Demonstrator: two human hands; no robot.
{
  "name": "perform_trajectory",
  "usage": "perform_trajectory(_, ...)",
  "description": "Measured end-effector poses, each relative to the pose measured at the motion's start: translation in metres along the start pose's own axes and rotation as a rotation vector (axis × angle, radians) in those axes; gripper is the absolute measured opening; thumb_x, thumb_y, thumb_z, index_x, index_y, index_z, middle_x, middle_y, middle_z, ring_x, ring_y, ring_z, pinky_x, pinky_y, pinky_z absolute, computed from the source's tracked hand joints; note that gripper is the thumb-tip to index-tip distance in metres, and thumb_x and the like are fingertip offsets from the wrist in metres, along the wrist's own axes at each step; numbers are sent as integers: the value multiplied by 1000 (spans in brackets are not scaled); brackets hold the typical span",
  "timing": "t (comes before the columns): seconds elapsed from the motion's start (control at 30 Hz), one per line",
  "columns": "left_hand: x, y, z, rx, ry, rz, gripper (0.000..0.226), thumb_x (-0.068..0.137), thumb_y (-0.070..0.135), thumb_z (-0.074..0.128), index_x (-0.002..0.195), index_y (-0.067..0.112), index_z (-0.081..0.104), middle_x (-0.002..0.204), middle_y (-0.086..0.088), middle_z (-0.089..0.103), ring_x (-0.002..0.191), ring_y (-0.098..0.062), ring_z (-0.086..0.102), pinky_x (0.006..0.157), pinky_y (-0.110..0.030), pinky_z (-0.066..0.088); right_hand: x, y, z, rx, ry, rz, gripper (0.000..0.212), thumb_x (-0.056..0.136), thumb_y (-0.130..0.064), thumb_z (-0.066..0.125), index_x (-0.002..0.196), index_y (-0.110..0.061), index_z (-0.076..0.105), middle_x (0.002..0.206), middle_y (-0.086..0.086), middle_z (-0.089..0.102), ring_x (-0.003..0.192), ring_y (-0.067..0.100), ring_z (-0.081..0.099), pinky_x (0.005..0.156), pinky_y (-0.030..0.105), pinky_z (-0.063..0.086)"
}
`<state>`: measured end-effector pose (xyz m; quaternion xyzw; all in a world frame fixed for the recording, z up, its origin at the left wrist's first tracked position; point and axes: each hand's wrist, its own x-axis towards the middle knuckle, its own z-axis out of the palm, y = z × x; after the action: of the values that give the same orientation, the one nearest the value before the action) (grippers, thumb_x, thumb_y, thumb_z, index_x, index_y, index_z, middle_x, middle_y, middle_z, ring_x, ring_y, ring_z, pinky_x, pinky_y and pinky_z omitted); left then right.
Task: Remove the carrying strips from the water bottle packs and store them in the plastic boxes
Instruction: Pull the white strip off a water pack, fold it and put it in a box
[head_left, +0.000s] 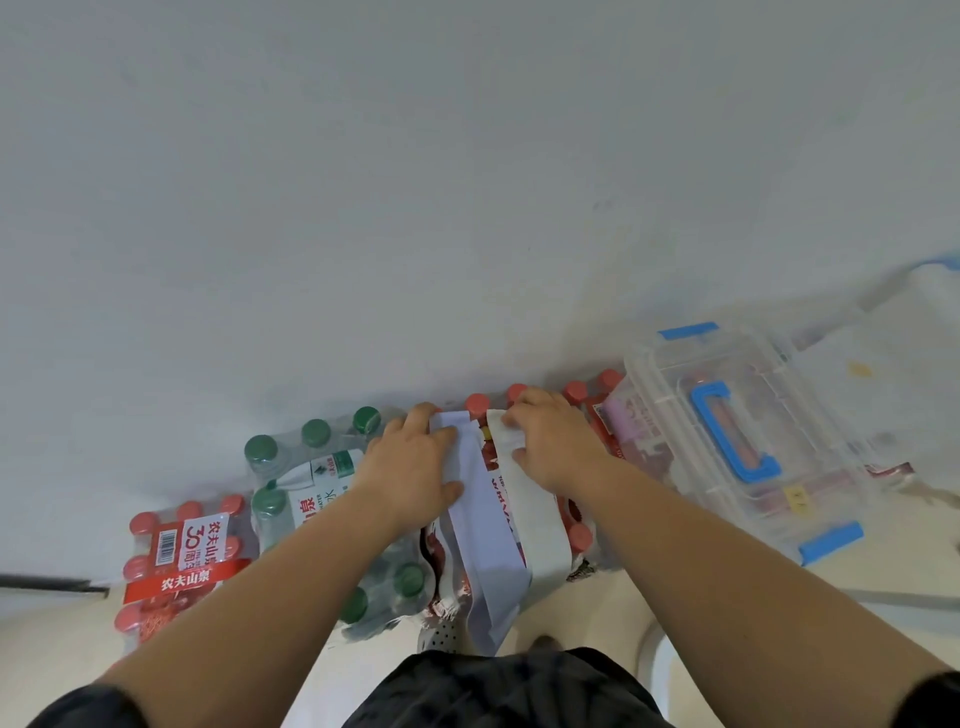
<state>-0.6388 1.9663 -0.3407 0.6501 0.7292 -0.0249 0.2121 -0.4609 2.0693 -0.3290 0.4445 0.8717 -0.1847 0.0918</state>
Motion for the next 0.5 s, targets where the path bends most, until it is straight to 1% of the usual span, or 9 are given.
perform_trajectory(0.07,1,0,0,0,7,2,71,82,56,62,144,27,41,155,-3,22,133,-31,37,109,-47,41,-1,1,-1,92,4,12,36,97,-13,57,132,-10,62,142,3,48,126,26,52,108,36,42)
perform_trajectory(0.13,1,0,-1,-3,7,0,71,82,56,61,144,27,41,157,-4,20,136,-32,35,111,-48,39,-4,3,-4,147,47,21,32,99,-11,54,129,-8,65,140,4,51,120,26,58,106,35,45)
perform_trajectory(0.23,-2,0,-3,-21,29,-11,73,82,59,59,145,29,40,162,-6,14,141,-35,31,114,-50,35,-16,8,-12,209,128,25,29,98,-9,56,124,-8,69,133,3,57,113,23,62,101,31,48)
perform_trajectory(0.3,-6,1,-8,-30,76,-7,73,82,61,58,146,32,40,163,-6,15,142,-35,29,116,-51,31,-28,12,-20,235,166,30,28,96,-11,61,122,-9,70,127,0,59,108,18,62,98,28,48)
perform_trajectory(0.4,-12,10,-17,-57,176,16,72,83,62,59,146,34,39,161,-4,22,144,-32,28,117,-48,30,-48,17,-31,268,216,43,25,92,-12,68,116,-12,74,117,-2,61,97,10,59,90,21,48)
perform_trajectory(0.47,-16,23,-27,-215,238,64,70,83,61,62,145,33,42,155,-1,36,140,-24,38,113,-40,35,-61,18,-38,308,276,39,19,89,-11,71,107,-14,77,107,-3,64,91,8,59,87,20,48)
perform_trajectory(0.5,-18,32,-32,-328,255,99,66,84,59,64,142,33,46,147,4,46,133,-17,46,109,-34,39,-67,18,-42,324,308,28,15,88,-11,72,101,-14,78,101,-4,65,87,6,59,85,18,48)
